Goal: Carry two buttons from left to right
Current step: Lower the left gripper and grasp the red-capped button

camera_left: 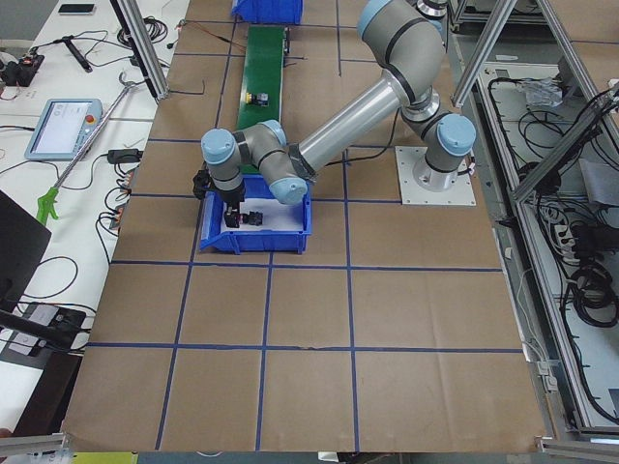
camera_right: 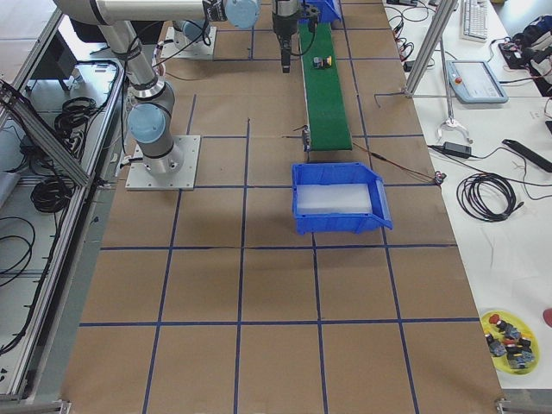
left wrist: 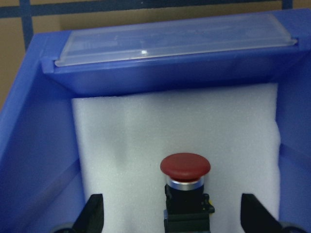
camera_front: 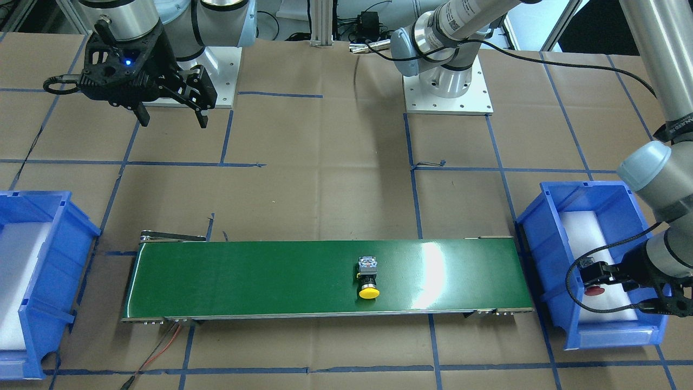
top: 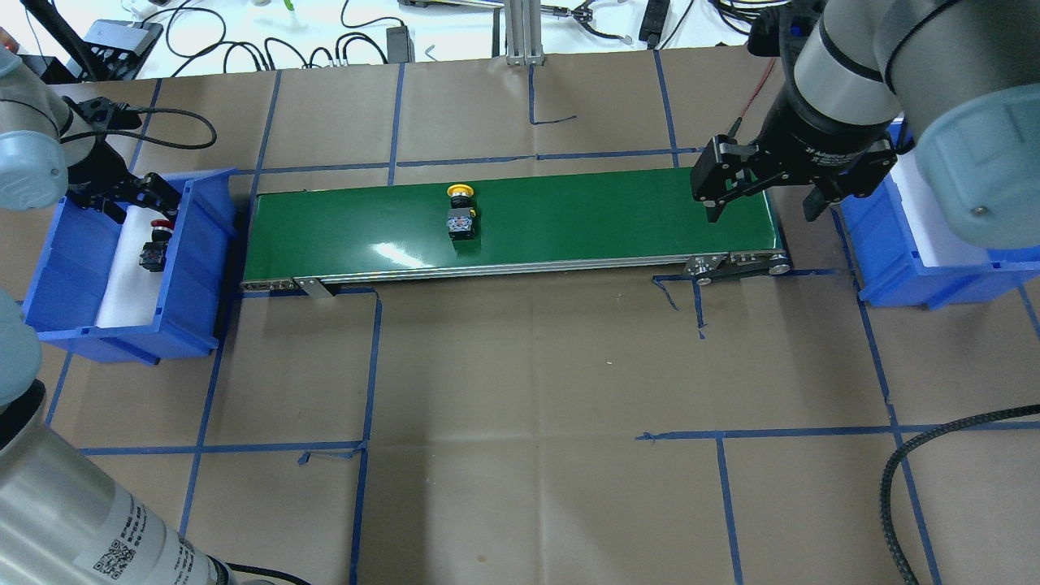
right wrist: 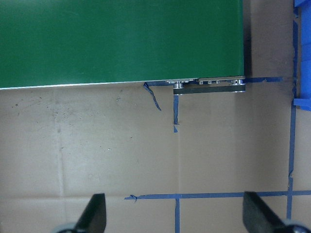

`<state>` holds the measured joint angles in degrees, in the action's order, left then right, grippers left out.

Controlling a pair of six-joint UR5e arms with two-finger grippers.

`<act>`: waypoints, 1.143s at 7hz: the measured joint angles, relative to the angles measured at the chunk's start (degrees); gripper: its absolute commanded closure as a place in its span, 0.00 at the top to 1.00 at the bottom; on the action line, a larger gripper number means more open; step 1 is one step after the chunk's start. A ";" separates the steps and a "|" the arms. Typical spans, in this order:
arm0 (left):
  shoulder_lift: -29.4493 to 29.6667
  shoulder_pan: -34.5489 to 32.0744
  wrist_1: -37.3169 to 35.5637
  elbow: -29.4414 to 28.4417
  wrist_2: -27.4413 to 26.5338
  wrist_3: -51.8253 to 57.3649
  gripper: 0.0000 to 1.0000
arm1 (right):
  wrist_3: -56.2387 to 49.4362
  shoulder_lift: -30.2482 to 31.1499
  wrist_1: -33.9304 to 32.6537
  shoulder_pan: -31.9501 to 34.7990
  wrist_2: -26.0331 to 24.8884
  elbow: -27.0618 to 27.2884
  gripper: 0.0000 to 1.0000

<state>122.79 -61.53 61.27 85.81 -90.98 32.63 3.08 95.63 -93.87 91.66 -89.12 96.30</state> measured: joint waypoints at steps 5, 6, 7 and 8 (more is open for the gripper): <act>1.34 -0.06 -0.52 0.95 -0.08 0.15 0.47 | 0.00 -0.04 0.00 -0.08 0.00 -0.01 1.00; 1.16 -0.03 -0.48 0.99 -0.33 0.14 0.25 | 0.00 -0.04 0.00 -0.08 0.00 0.02 1.00; 0.94 0.00 -0.41 1.01 -0.52 0.07 0.06 | 0.00 -0.06 0.00 -0.08 0.00 0.02 1.00; 0.81 0.00 -0.26 1.02 -0.60 -0.01 0.00 | 0.00 -0.08 0.00 -0.08 0.00 0.03 1.00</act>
<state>123.60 -61.53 61.01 86.83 -91.58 32.62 3.08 95.55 -93.87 91.58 -89.12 96.33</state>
